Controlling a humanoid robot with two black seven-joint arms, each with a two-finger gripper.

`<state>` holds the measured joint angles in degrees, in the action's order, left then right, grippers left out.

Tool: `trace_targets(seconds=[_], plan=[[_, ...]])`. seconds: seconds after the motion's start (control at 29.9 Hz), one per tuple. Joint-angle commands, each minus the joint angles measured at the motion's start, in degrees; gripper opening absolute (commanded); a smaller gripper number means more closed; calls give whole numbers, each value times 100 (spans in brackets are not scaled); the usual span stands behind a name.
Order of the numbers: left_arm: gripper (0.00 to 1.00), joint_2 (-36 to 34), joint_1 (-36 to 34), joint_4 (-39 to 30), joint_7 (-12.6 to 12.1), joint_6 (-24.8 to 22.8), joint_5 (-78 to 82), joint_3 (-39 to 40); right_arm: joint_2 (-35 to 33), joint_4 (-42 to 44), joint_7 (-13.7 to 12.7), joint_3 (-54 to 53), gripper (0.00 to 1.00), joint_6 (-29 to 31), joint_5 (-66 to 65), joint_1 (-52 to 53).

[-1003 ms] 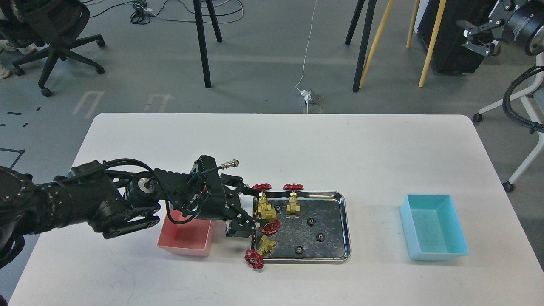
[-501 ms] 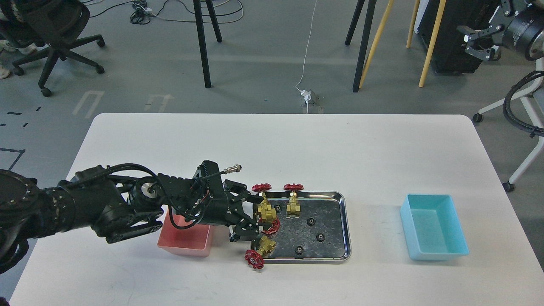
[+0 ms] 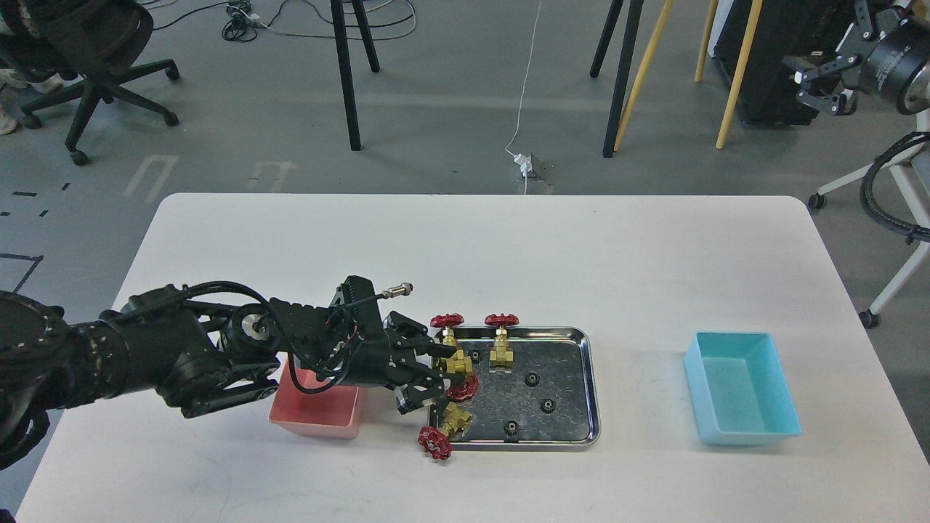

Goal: Place valve in pink box and gear in blue box
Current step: 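Close the left gripper around the brass valve, then lift the valve and lower it into the pink box, open left gripper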

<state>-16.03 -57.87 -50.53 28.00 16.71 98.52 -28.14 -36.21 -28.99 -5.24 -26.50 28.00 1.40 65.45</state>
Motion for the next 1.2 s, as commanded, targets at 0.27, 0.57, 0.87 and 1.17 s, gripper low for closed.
trace_targets(seconds=[0.27,0.57,0.87,1.17], plan=[[15,-76,-5,-97,0,43,10,1,9,25,14,4,99,0,0,-67],[14,-488,-110,-703,0,26,-34,89,9,25,14,-4,99,0,0,-93],[14,-1331,-461,-1379,0,34,-43,458,62,42,23,-4,99,0,-8,-102],[14,-3115,-638,-2646,0,52,62,678,88,51,23,-13,99,0,-8,-128]])
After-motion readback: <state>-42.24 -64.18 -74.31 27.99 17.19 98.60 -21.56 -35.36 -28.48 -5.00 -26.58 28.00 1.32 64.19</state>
